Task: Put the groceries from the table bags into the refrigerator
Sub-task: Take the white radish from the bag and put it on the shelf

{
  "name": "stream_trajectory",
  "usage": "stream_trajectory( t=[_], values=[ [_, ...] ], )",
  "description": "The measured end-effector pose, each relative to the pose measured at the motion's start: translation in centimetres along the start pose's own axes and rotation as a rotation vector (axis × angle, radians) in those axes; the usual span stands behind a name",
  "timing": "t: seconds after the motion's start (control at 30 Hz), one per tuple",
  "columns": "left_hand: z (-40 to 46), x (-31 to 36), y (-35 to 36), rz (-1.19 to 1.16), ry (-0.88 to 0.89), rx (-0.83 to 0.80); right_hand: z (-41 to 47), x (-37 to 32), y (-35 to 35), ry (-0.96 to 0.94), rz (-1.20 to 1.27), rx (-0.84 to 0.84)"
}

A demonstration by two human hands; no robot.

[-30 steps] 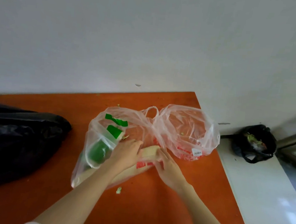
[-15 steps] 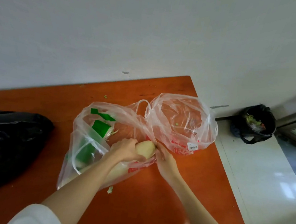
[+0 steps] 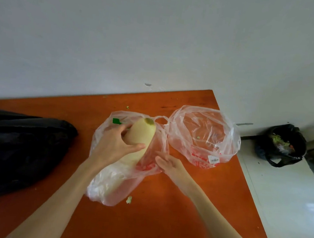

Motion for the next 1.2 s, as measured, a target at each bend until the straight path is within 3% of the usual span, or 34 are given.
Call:
stream_trajectory(
  t=[0.17,0.33,0.43,0.53,0.73,0.9,1.07,1.2],
  values=[
    [-0.6,2.4,-4.1,-0.214,0.001,0.124,-0.8,-5.1,1.9,-0.174,-0.037,-0.053],
    [-0.4,7.2,-7.0,-0.285,0.093,0.233,-1.1,-10.9,1.2,-0.371,-0.235,0.054],
    [-0.4,10.7,-8.3,-0.290,0.203,0.257,-1.9,-13.2,0.8,-0.387,-0.089,0.082],
    [-0.7,14.5,-9.2,-0.312,0.332,0.223,-4.0,-15.2,-0.3,-0.454,0.102,0.215],
    [-2.5,20.6,-8.5,-0.463,0.517,-0.127,-10.1,-16.2,-4.2,-0.566,0.246,0.504],
    [-6.4,21.1,-2.8,-0.458,0.503,-0.369,-17.1,-13.2,-8.9,-0.569,0.296,0.715],
    [-14.4,25.6,3.8,-0.573,0.490,-0.703,-26.8,-7.9,-13.4,-0.495,0.269,0.901],
    [-24.0,29.6,8.7,-0.657,0.544,-0.813,-37.9,-3.8,-16.3,-0.420,0.153,1.030]
  ],
)
Point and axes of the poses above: each hand's wrist, its own z-axis towards the middle knuckle, its own y-axis out of the palm, x = y × z, the point moved 6 cm from there along z, towards the middle knuckle, and after that the axes turned 9 degrees about x, right-handed, at the moved point
